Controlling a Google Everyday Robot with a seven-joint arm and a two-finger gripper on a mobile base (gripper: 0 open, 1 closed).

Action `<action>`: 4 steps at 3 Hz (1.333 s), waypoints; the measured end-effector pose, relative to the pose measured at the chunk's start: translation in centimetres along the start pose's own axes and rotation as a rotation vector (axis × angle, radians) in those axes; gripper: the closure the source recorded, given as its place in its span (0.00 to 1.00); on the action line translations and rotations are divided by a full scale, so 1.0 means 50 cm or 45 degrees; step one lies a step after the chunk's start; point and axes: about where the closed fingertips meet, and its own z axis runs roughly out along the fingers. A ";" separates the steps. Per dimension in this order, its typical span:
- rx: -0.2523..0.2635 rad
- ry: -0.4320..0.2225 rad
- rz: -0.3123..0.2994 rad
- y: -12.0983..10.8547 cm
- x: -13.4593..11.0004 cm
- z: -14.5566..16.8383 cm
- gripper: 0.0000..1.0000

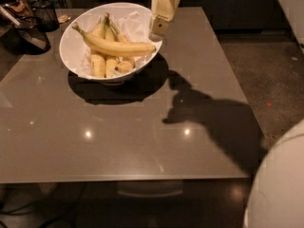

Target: Pick banana from white bowl

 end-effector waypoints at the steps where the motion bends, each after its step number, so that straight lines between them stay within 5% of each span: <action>1: -0.056 -0.002 0.001 -0.024 -0.035 0.055 0.00; 2: -0.134 0.034 0.006 -0.041 -0.063 0.142 0.00; 4: -0.234 0.088 0.039 -0.057 -0.091 0.273 0.17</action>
Offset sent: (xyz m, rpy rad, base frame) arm 0.0456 0.0650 -0.0790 -0.1283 0.2601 0.0495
